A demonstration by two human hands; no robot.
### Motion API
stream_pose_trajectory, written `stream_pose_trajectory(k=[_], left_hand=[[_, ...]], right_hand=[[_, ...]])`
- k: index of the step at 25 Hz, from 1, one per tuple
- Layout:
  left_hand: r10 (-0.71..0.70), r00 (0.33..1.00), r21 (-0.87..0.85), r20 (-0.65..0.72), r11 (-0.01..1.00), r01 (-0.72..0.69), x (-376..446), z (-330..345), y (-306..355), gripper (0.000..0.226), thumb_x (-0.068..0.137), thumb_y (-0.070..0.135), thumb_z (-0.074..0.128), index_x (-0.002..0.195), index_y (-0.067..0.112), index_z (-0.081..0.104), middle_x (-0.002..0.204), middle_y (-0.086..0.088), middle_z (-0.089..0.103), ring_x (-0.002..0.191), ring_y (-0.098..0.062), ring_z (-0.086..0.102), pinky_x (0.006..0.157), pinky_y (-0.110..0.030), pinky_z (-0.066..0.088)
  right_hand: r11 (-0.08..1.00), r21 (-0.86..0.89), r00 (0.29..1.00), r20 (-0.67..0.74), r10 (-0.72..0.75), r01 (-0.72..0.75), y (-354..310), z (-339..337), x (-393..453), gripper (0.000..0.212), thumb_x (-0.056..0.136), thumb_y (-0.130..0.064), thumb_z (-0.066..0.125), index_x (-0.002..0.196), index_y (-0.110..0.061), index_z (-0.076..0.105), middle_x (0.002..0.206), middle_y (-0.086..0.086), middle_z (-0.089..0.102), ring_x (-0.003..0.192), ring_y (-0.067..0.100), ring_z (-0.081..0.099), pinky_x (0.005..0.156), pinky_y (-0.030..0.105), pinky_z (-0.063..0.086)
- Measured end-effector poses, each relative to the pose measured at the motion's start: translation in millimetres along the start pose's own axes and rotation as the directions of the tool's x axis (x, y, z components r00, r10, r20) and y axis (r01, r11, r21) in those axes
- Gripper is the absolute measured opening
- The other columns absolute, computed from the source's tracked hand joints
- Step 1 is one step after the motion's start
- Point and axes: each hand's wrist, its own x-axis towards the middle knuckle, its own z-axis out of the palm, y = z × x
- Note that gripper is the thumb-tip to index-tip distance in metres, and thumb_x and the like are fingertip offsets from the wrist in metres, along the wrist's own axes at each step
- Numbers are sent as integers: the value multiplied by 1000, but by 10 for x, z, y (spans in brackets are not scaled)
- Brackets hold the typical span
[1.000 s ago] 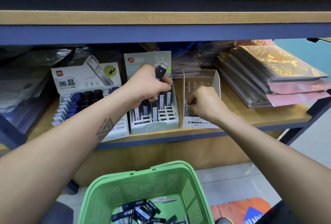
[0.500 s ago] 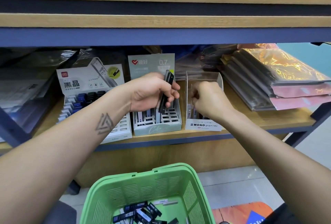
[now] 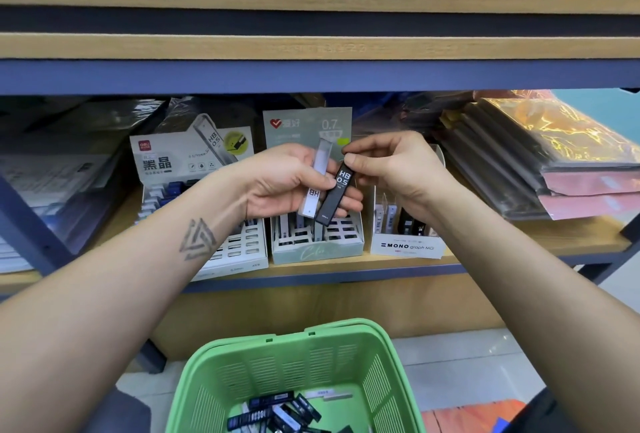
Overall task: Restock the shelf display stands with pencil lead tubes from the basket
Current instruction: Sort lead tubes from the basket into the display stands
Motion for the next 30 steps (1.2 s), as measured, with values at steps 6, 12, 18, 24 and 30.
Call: stream_pose_trajectory(k=[6,12,18,24,30], left_hand=[[43,965,166,-260,986,1,-153,-250,87,27,92,-7,58,120,-4,58,108,-29,72,92,-34,73,77,-43,63],[122,852,285,-509,958,32,-195,-452,117,2,96,4,52,96,5,54,67,-11,64,49,-13,44,42,-23,32],[143,855,182,-499,982,-58,-134,-389,130,13,108,12,42,110,2,51,72,-16,64,54,-19,52,47,-26,44],[184,872,286,-454,957,-53,-21,-258,138,21,105,22,52,115,5,59,61,-5,56,41,-10,34,38,-20,23],[175,879,222,-443,972,-81,76,-137,182,13,105,17,47,100,7,55,67,-10,56,47,-13,41,38,-21,29]], right_hand=[[996,84,1000,-25,6,-4,4,45,103,21,84,1,76,103,5,70,77,13,71,60,14,66,59,19,56],[997,-11,993,-82,-81,80,-20,-45,272,11,87,2,73,98,-1,71,84,19,71,63,17,66,61,21,56],[986,-120,979,-155,-134,116,76,-71,340,11,92,2,68,94,-9,70,84,14,72,65,16,68,62,22,54],[975,-217,970,-219,-106,58,59,-305,268,14,90,-2,69,86,-15,70,76,3,72,62,14,65,59,24,53],[995,-92,995,-94,-43,34,35,-386,69,7,91,2,69,95,-4,70,83,16,70,66,19,65,62,27,55]])
